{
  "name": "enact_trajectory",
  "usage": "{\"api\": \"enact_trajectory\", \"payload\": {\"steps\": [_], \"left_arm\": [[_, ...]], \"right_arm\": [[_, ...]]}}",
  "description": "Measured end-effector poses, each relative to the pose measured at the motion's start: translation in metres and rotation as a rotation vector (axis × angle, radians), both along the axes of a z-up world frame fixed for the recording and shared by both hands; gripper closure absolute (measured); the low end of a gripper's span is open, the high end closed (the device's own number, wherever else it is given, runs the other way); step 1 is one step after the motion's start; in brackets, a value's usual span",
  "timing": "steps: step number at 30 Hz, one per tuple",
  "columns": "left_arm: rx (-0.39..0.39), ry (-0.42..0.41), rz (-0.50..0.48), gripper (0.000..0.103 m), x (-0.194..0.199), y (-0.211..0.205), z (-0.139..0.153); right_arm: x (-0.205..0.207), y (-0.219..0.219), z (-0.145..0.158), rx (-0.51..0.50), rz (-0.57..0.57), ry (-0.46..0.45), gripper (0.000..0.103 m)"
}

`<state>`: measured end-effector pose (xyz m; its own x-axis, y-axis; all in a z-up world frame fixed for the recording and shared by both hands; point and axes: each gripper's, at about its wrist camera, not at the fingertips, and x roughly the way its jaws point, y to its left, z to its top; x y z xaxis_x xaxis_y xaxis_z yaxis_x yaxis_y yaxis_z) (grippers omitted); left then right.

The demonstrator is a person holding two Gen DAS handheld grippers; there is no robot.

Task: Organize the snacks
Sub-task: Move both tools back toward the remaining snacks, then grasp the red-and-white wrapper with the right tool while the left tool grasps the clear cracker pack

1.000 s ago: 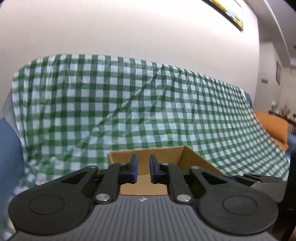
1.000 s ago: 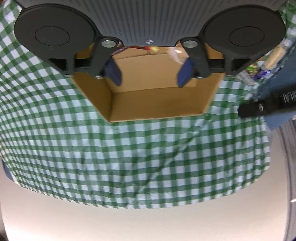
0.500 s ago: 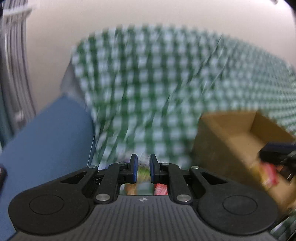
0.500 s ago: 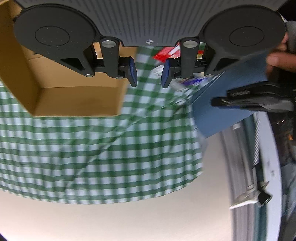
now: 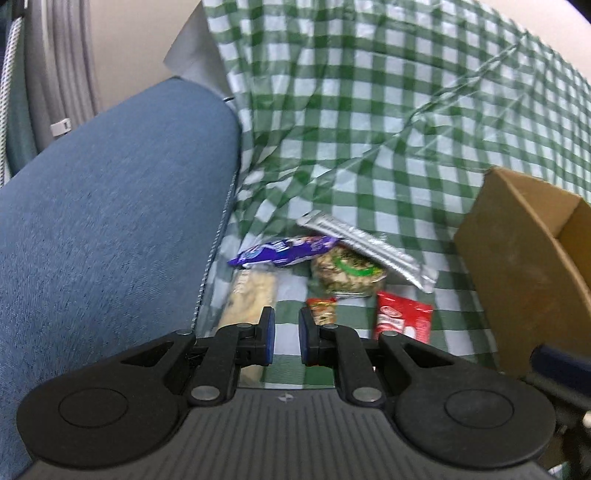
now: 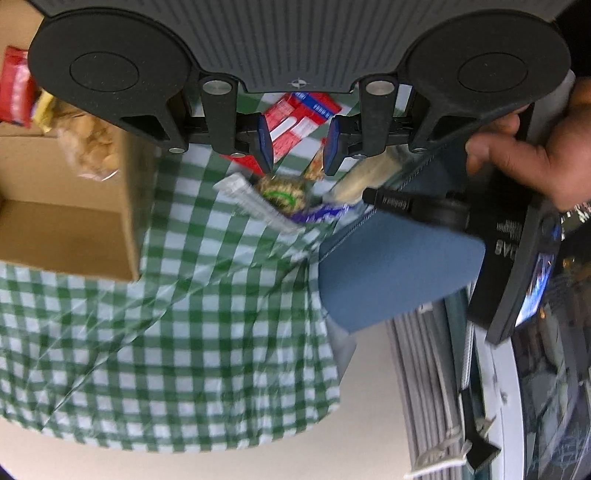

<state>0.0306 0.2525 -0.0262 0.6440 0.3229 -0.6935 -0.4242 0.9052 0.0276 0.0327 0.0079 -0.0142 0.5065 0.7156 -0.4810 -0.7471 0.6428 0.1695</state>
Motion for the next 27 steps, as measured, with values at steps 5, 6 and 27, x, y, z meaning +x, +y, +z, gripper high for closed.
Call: {"api": "enact_trajectory", "payload": {"steps": [5,6,27], "left_arm": [[0.018,0.037,0.011,0.088,0.010,0.006,-0.010],[0.023,0.050,0.011,0.087,0.013,0.007,-0.013],[0.263,0.256,0.000,0.045,0.065,0.000,-0.063]], "right_arm": [[0.000,0.026,-0.020,-0.053,0.024,0.013,0.066],[0.002,0.032,-0.023,-0.065,0.016,0.024,0.063],[0.052,0.091,-0.085,-0.237,-0.129,0.182,0.042]]}}
